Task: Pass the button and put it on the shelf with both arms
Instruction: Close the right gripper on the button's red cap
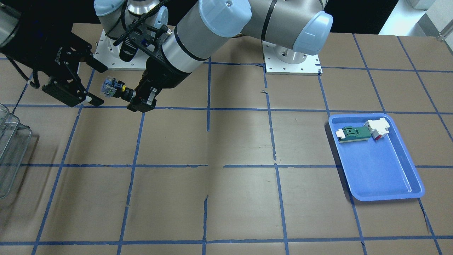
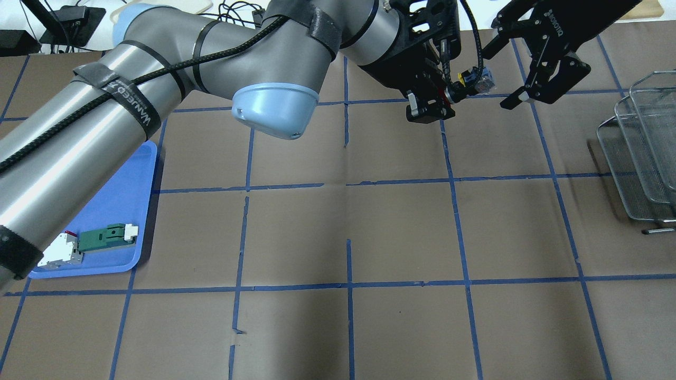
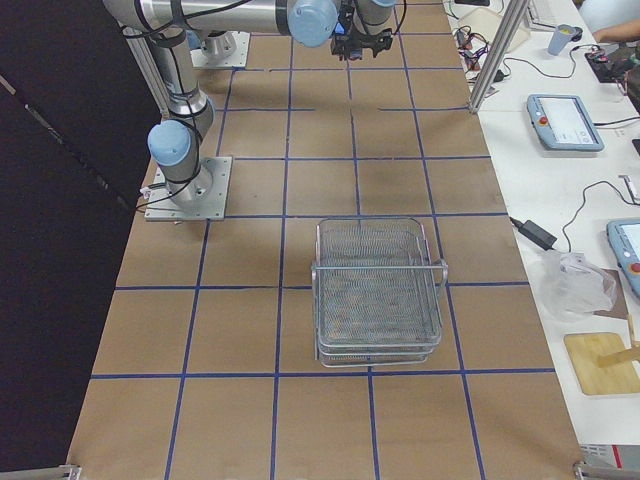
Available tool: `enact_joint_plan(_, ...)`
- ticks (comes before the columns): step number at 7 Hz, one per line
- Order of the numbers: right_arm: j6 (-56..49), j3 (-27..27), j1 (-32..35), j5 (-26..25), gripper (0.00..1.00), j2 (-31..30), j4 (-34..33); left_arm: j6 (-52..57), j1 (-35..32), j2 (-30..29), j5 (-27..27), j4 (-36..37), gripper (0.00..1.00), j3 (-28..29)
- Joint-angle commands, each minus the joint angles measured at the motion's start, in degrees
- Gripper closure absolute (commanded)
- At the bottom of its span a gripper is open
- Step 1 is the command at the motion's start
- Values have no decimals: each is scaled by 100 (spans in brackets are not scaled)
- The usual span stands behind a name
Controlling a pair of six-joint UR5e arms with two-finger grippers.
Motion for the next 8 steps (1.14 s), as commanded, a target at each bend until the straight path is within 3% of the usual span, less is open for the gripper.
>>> enact_joint_plan(1,-10,17,-21,-23,0,-91,311,-5,-30,10,-79,58,100,36)
enact_joint_plan(4,42,8,-13,11,0,-240,374,-5,-65,63,-88,67,100,27)
enact_joint_plan(5,25,17,-4,29,11,-250,339,-5,-65,80,-88,67,100,27)
enact_joint_plan(6,-10,17,-12,21,33,-241,312,-5,-65,89,-88,67,100,9)
enact_joint_plan(7,-28,17,-12,29,76,-232,216,-5,-83,176,-88,75,100,-60)
enact_joint_plan(8,-10,17,-12,21,100,-241,128,-5,-83,203,-88,75,100,-61)
